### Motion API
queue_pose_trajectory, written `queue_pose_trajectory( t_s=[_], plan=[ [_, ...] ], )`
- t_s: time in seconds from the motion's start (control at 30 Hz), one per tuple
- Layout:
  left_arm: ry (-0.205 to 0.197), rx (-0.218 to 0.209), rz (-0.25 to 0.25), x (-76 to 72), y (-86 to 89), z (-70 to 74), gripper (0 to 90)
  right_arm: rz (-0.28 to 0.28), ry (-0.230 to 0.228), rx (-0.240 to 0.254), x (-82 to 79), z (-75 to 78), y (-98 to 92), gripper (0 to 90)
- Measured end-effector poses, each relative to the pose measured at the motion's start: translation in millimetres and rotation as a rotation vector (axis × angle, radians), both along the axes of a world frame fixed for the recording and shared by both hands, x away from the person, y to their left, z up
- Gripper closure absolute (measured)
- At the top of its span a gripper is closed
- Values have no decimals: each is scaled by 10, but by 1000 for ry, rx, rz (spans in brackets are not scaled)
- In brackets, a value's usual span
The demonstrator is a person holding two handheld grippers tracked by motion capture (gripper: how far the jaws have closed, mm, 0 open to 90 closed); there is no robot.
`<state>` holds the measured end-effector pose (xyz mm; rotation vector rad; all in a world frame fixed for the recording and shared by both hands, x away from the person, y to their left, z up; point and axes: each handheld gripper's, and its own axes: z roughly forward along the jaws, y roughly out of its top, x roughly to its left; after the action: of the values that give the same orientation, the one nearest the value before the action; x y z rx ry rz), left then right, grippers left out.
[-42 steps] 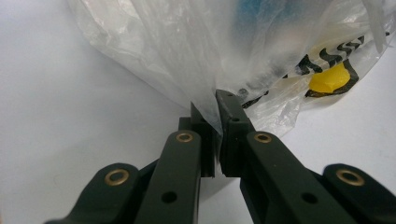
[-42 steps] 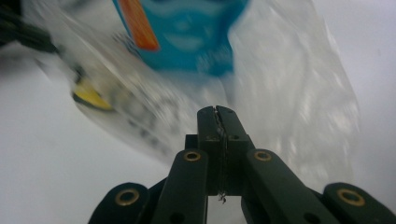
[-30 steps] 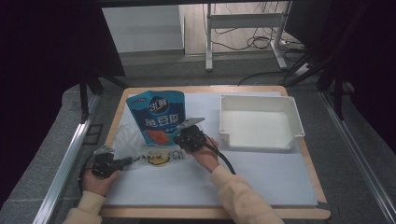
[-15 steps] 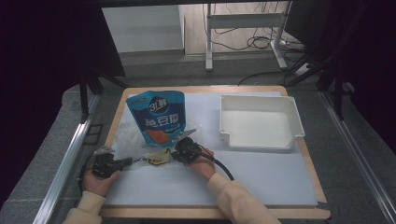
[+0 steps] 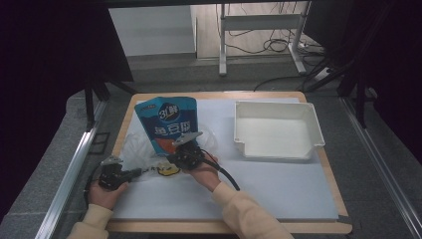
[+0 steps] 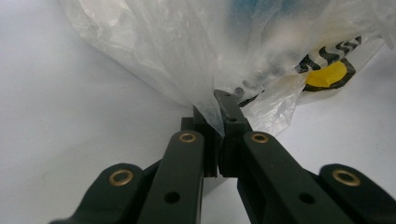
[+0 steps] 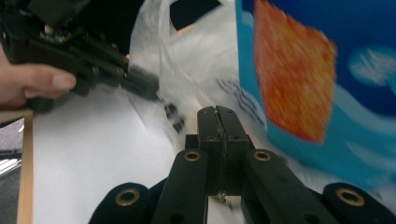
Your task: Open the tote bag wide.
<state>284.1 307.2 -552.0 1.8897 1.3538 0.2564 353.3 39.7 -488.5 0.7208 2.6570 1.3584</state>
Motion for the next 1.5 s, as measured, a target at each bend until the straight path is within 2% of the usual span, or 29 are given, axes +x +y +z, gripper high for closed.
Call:
queue_pose_trajectory(
  t_s=[0.13,0.33,0.57,0.77,0.9,1.0,1.13,1.27,1.37,1.43,1.5],
  plan=[
    [1,-3,-1,-4,-4,0,893,-13,-7,-21,55,-42,178,885],
    [1,3,-8,-1,4,-3,893,-11,16,-78,108,-259,426,885],
    [3,4,-4,-4,10,-1,893,9,47,-116,56,-427,508,885],
    [5,2,-6,-2,6,-2,892,25,61,-139,-7,-499,480,886],
    [5,3,-5,-2,8,-1,893,26,56,-126,-9,-486,448,885],
    [4,1,-5,-1,14,-2,892,30,38,-97,-24,-381,376,885],
    [5,0,-5,2,13,-3,892,26,6,-55,-63,-163,168,885],
    [3,3,-6,-1,6,6,889,-14,-5,-41,-5,-72,-20,885],
    [1,3,-2,-3,10,11,890,-45,11,-47,73,-123,-112,885],
    [3,0,0,-5,14,10,890,-63,16,-62,118,-192,-145,885],
    [4,-1,1,-4,20,6,890,-88,39,-68,170,-277,-180,885]
  ],
)
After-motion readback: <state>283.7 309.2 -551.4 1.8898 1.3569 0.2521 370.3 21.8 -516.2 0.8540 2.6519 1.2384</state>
